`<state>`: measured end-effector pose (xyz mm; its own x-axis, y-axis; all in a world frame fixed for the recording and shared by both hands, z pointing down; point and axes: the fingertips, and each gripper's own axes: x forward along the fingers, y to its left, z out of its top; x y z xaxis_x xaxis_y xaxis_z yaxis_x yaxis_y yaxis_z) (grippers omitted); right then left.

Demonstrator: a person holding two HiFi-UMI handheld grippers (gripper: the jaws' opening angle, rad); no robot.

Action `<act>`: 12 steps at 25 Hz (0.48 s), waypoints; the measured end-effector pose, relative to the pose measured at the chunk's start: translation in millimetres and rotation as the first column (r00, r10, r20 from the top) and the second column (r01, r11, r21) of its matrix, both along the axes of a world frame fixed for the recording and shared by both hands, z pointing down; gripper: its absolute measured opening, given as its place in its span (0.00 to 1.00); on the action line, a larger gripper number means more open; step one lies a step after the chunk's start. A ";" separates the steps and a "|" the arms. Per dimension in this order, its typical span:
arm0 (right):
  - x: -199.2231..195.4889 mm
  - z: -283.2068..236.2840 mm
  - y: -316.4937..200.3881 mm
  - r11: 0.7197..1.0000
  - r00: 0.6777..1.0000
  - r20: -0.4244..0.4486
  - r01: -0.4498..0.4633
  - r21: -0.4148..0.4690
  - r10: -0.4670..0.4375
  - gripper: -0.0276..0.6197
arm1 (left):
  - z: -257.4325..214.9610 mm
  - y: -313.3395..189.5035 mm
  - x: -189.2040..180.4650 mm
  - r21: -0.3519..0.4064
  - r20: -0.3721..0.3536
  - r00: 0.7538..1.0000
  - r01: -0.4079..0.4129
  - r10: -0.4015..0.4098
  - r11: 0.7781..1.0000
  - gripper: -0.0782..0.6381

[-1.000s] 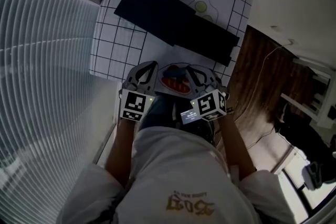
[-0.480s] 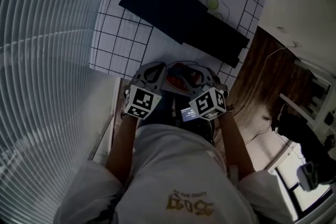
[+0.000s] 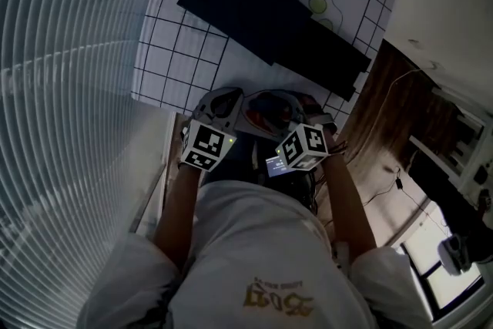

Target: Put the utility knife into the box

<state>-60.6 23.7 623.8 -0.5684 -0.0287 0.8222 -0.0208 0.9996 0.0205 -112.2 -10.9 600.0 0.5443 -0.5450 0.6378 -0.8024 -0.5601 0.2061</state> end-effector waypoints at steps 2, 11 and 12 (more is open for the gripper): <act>-0.6 1.4 0.2 1.000 1.000 -0.001 0.004 -0.016 -0.004 0.39 | 2.3 0.0 -1.5 -0.005 -0.005 1.000 0.001 -0.001 1.000 0.12; -1.9 -2.5 -6.0 0.999 1.000 -0.003 -0.004 -0.042 0.004 0.26 | 0.8 -1.9 -0.8 -0.024 -0.012 1.000 -0.009 0.009 1.000 0.12; -2.7 -3.7 -6.8 0.999 1.000 0.002 -0.013 -0.040 0.013 0.26 | -0.2 -3.0 -1.0 -0.020 -0.014 1.000 -0.012 0.012 1.000 0.12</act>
